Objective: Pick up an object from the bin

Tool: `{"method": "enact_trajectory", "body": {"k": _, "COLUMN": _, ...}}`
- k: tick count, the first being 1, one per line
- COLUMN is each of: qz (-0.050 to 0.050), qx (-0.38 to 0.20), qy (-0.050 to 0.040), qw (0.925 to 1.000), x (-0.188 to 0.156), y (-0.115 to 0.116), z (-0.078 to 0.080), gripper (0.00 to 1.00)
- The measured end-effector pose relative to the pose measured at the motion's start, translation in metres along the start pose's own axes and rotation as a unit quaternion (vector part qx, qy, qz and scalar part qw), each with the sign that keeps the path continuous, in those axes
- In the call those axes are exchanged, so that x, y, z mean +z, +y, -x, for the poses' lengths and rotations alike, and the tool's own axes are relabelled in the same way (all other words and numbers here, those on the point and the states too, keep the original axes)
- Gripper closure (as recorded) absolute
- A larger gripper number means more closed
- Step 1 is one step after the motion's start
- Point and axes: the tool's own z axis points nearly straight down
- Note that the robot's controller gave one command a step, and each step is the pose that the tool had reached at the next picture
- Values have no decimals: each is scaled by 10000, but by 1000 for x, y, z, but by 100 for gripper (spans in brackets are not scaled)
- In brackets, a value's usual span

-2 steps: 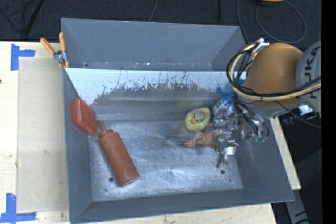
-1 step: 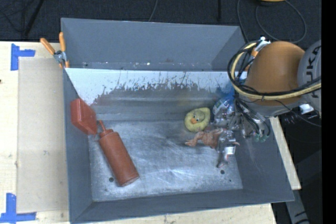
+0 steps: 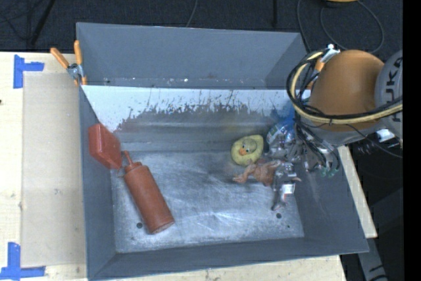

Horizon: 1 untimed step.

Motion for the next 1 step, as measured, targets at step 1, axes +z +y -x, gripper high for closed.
{"method": "enact_trajectory", "body": {"k": 1, "qz": 0, "qx": 1, "qy": -2, "qw": 10000, "x": -5, "y": 0, "z": 0, "gripper": 100}}
